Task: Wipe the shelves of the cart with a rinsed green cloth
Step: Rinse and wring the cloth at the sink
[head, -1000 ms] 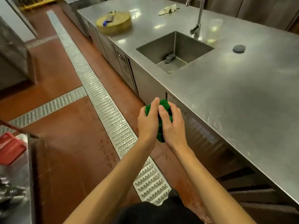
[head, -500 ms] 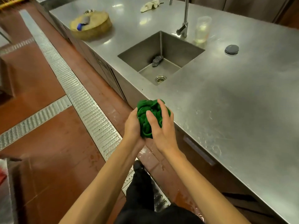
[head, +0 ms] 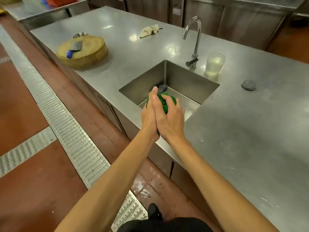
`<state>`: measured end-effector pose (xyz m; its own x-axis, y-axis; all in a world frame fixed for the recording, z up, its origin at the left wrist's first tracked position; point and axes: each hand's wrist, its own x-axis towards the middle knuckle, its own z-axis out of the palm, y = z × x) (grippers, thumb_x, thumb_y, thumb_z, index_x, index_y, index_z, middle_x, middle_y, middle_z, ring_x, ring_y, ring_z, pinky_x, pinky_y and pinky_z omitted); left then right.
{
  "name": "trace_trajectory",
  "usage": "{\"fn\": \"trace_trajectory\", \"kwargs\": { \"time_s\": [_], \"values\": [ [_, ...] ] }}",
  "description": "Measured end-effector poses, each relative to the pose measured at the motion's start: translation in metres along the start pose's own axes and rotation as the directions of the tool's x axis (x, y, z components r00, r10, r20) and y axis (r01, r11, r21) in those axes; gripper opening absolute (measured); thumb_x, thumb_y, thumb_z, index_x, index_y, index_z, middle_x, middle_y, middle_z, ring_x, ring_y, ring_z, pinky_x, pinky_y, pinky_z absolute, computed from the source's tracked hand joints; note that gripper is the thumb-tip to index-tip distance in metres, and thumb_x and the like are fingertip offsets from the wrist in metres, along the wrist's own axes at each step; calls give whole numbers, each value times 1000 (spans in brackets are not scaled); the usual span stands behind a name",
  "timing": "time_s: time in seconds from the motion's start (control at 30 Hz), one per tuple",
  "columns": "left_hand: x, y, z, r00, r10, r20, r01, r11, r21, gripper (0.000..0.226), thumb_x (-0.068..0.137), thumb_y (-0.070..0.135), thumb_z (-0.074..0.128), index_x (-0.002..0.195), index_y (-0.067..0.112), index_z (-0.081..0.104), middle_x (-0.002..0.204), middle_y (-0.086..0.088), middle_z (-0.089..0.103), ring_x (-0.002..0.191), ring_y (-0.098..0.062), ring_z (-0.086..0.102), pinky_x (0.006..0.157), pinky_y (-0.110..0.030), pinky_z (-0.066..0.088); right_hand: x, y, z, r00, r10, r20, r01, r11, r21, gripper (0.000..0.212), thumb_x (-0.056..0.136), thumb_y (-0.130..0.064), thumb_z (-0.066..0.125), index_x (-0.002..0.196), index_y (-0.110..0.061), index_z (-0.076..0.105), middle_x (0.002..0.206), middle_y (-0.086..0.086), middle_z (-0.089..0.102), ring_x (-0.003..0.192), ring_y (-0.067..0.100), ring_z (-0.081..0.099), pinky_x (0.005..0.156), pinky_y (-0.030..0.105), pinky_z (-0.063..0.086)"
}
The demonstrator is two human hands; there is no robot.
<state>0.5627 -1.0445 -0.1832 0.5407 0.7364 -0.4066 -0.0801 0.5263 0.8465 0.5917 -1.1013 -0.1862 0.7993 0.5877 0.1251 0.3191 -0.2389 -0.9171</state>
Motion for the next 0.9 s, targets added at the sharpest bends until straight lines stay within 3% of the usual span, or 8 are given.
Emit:
{"fn": "trace_trajectory", "kwargs": {
  "time_s": [0.1, 0.2, 0.27, 0.4, 0.53, 0.6, 0.73, 0.9],
  "values": [
    [49, 31, 6, 1000, -19, -17, 19, 1000, 6, 53, 67, 69, 72, 82, 18, 68, 84, -4, 65, 83, -22, 66, 85, -42, 54, 56, -12, 20, 999, -25, -45, 23, 999, -25, 61, 85, -75, 35, 114, -30, 64, 117, -3, 55, 107, 22, 54, 93, 40, 49],
    [96, 57, 20, 997, 6, -73, -9, 999, -40, 46, 75, 60, 75, 84, 15, 70, 80, -3, 70, 80, -19, 69, 79, -39, 59, 115, -20, 33, 992, -69, -102, 65, 997, -43, 44, 91, -66, 46, 100, -27, 63, 104, -4, 56, 90, 16, 60, 84, 40, 54],
    [129, 72, 32, 997, 39, -73, -44, 997, -62, 38, 81, 51, 74, 80, 13, 69, 78, -4, 68, 79, -19, 68, 73, -35, 58, 156, -21, 42, 990, -62, -124, 56, 997, -53, 42, 91, -65, 50, 94, -25, 62, 98, -3, 60, 85, 14, 60, 80, 38, 54],
    [188, 90, 59, 991, 59, -120, -56, 998, 34, 37, 85, 49, 68, 86, 12, 71, 85, -6, 72, 86, -21, 72, 79, -40, 62, 227, -10, 49, 991, -9, -136, 14, 999, 41, 44, 89, -64, 54, 78, -22, 58, 77, -5, 64, 73, 12, 62, 67, 32, 53],
    [228, 105, 89, 983, 28, -181, 3, 986, 166, 40, 89, 44, 60, 102, 9, 71, 87, -4, 71, 77, -17, 68, 55, -28, 52, 279, 6, 46, 983, 61, -175, -30, 984, 177, 41, 90, -49, 58, 70, -14, 57, 61, -9, 58, 59, 8, 56, 58, 27, 46],
    [244, 109, 101, 983, 29, -183, 9, 980, 201, 33, 91, 40, 58, 95, 9, 69, 79, -2, 66, 70, -15, 62, 51, -25, 46, 299, 12, 45, 981, 86, -174, -53, 981, 188, 37, 89, -41, 58, 61, -17, 52, 53, -11, 51, 52, 3, 49, 56, 24, 39],
    [267, 112, 118, 972, 92, -218, -36, 968, 249, 26, 90, 34, 61, 74, 14, 66, 71, -3, 65, 72, -19, 63, 64, -34, 49, 329, 17, 40, 973, 171, -158, -123, 954, 272, 37, 86, -34, 57, 52, -22, 46, 46, -14, 45, 51, 5, 43, 57, 29, 37],
    [286, 104, 119, 956, 260, -140, -170, 872, 460, 32, 95, 26, 56, 64, 18, 55, 57, 6, 53, 51, -4, 50, 51, -23, 41, 340, 30, 39, 955, 266, -130, -210, 918, 337, 39, 91, -29, 57, 54, -19, 50, 52, -9, 48, 55, 7, 45, 57, 27, 38]
  ]
}}
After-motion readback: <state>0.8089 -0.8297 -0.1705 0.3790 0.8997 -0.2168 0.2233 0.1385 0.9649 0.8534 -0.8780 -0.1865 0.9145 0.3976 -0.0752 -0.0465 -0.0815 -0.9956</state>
